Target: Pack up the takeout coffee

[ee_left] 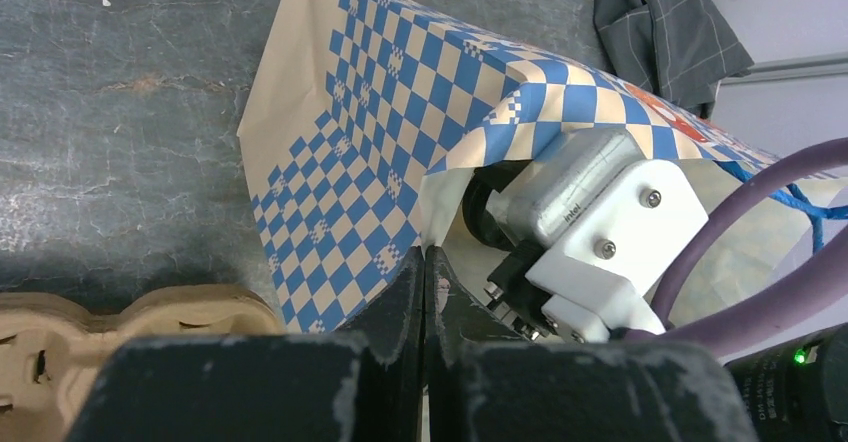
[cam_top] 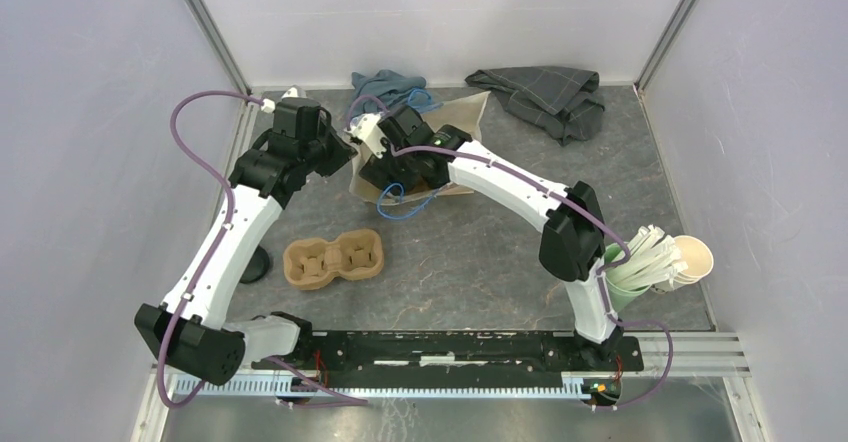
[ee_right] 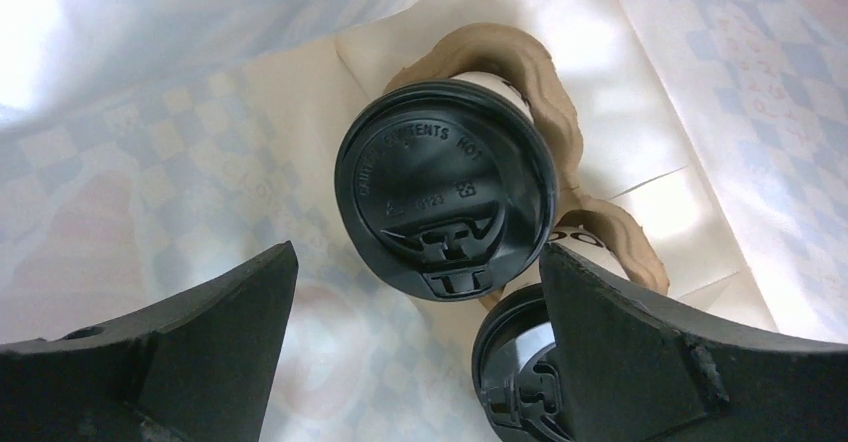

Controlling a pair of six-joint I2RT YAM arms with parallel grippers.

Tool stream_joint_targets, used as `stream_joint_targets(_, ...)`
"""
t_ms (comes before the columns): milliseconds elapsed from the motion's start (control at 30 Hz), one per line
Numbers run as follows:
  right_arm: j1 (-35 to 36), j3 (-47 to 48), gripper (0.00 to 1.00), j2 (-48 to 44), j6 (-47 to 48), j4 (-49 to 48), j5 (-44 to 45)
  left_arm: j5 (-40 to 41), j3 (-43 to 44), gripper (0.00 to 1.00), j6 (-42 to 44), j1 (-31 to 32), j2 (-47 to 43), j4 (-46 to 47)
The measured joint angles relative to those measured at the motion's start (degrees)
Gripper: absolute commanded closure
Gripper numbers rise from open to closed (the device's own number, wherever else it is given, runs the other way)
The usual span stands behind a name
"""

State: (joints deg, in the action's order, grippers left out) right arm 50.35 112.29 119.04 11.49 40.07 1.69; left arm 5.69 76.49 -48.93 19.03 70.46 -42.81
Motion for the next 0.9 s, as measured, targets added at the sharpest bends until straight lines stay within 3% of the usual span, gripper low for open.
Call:
stream_joint_targets(233, -0.2, -0.4, 0.03, -2.5, -1.0, 3.3, -2.2, 0.0, 0.0, 0.98, -1.6, 0.0, -0.5, 0.0)
stream_joint_targets(400, -0.2, -0.5, 0.20, -4.2, -1.3, 7.3, -6.3, 0.0, -0.2, 0.98, -2.3, 0.0, -0.7, 0.2)
stream_joint_targets(600, -0.2, -4.7, 0.21, -6.9, -1.4, 8.2, -9.6, -0.7, -2.5, 0.98, -2.3, 0.0, -1.9, 2.6)
stream_joint_targets(733, -0.2, -6.8, 0.33, -7.6, -1.0, 8.3, -8.3, -2.1, -3.8, 0.98, -2.3, 0.0, -2.2, 4.8)
stream_joint_targets(900, -0.5, -7.0, 0.29, -7.8, -0.8, 8.4, -3.7, -2.9, -5.2, 0.98, -2.3, 0.0, -2.8, 6.2)
